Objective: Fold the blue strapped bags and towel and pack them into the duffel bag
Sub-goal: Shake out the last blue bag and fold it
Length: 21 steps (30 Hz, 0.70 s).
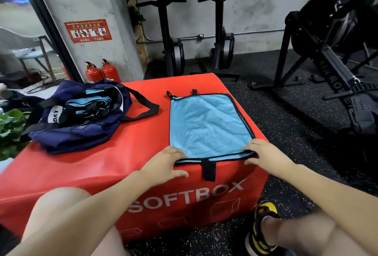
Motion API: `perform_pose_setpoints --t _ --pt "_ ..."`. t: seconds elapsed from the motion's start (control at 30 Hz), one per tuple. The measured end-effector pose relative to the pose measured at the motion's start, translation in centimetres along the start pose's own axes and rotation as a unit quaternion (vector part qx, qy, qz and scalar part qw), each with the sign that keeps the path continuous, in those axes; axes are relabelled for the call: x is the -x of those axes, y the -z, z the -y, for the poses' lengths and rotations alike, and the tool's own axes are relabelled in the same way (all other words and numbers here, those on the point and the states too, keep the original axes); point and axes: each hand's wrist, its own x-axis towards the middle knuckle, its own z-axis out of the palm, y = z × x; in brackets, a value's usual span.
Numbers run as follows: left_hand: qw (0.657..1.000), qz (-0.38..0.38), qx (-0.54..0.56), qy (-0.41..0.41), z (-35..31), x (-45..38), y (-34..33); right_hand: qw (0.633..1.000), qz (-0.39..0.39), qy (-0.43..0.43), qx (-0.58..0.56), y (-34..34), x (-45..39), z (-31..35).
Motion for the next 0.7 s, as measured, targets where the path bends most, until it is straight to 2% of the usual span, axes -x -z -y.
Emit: perform_pose_setpoints --t 0.23,0.37,0.47,0.57,0.7 --pt "0.999 -0.022 0.026 0.014 -1.9 1.4 0.4 1.000 -0.003 0.014 -0.005 1.2 1.1 -0.1" --pt "0.991 -0.066 0.089 0.069 -2.7 2.0 2.1 0.996 -0.038 -0.028 -0.077 3.2 1.2 0.4" --pt "0.968 -0.103 0.193 0.123 -2.6 1.6 3.8 0.980 -0.009 -0.062 -0.186 4.9 0.4 0.9" --pt "0.934 -0.118 0.297 0.158 -2.2 0.9 5.3 0.948 0.036 -0.069 -0.310 5.9 -0.7 0.5" --pt "0.883 -0.139 0.411 0.178 -0.5 -0.9 6.6 0.911 0.054 -0.087 -0.400 6.2 -2.9 -0.7"
